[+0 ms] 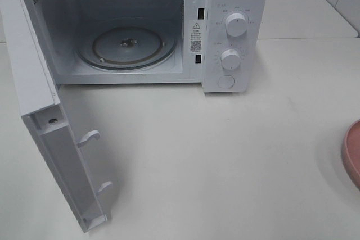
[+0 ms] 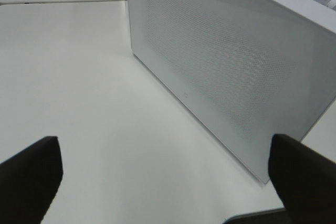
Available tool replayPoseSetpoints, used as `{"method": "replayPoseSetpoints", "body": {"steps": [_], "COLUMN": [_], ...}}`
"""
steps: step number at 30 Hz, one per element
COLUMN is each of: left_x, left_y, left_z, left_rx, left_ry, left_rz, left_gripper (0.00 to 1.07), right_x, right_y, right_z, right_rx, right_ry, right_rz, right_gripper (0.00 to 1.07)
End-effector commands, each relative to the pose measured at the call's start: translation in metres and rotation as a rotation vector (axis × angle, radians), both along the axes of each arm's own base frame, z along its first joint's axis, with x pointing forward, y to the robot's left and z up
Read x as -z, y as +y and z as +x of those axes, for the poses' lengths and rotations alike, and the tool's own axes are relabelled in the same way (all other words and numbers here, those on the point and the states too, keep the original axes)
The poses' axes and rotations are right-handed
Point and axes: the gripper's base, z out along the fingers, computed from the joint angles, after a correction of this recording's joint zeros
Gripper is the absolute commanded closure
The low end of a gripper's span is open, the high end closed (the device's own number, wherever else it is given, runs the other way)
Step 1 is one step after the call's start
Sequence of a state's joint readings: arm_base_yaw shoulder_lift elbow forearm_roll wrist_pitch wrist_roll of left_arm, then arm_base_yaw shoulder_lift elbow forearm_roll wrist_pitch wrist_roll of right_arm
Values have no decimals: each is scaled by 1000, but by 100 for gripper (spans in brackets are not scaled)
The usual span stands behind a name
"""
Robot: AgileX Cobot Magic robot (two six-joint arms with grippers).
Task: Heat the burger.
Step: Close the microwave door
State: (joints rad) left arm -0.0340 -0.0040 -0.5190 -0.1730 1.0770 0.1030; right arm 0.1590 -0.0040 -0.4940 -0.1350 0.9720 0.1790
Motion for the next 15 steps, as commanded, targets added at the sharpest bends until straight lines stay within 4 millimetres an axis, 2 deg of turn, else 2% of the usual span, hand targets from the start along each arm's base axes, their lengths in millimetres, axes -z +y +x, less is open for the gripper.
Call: {"method": "replayPoseSetpoints", "body": {"steps": [1, 15], "left_x": [0, 0], "left_y": [0, 0], "left_z": [-2, -2], "left_rx": [-1, -2], "left_ry": [-24, -23], "left_rz": [-6, -5], "left_gripper": [7, 7], "right_x": [1, 1], "right_y": [0, 0], "right_z": [-3, -3], "right_rx": [-6, -6], "right_ry": [-29, -29], "right_rz": [-10, -10], "right_gripper": [31, 31]}}
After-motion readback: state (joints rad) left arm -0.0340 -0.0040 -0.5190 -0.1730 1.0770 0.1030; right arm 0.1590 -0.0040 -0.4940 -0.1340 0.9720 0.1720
